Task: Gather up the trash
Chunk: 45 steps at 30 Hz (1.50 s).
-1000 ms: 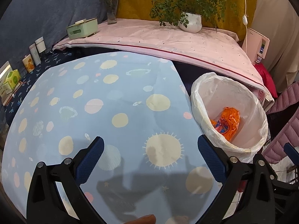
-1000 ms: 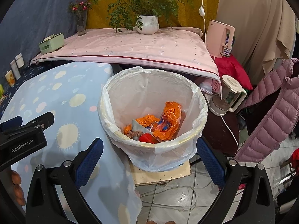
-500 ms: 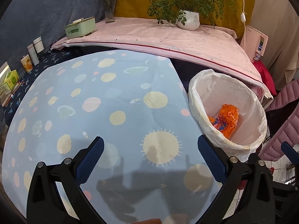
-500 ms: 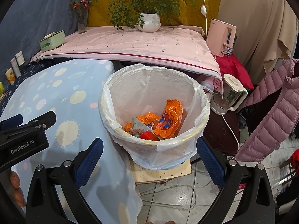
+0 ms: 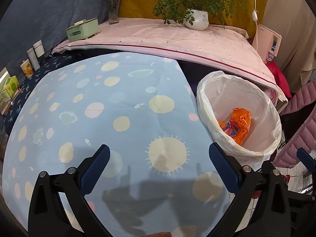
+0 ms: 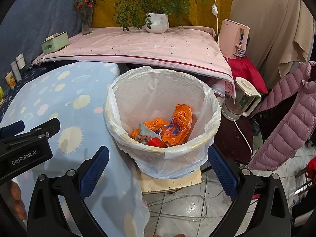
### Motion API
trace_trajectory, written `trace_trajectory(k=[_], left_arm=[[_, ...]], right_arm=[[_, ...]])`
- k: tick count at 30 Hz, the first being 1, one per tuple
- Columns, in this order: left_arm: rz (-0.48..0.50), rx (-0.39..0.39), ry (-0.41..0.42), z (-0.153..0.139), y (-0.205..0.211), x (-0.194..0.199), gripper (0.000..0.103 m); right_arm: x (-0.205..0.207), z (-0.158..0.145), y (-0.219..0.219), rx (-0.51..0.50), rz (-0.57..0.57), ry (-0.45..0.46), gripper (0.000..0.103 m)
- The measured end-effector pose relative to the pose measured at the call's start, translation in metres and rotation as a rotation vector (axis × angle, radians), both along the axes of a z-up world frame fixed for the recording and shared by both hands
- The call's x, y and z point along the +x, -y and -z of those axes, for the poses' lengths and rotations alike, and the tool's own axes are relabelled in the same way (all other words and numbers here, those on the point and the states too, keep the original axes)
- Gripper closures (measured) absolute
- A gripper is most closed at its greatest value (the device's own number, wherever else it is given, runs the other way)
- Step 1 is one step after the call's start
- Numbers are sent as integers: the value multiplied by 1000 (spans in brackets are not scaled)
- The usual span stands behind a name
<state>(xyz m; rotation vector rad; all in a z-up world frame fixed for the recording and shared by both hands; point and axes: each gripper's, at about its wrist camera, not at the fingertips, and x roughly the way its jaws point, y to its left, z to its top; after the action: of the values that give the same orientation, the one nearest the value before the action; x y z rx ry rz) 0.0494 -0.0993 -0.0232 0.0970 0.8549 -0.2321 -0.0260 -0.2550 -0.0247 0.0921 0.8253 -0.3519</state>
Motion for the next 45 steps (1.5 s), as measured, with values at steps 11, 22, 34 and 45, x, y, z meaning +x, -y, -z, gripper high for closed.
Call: trace_trajectory(k=[11,22,34,45], left_arm=[[6,1,-5,2,1,0,7],[18,17,2,4,5,-4,7],[37,31,3,6,10,-7,7],[55,30,8,3,17,-9,7]], right_arm=[[-2,3,0,0,2,-4,7],[-3,7,4,3,3,-10,7],[-5,8,6,5,12,-13,7],[-7,6,10,3,22,-6,7]])
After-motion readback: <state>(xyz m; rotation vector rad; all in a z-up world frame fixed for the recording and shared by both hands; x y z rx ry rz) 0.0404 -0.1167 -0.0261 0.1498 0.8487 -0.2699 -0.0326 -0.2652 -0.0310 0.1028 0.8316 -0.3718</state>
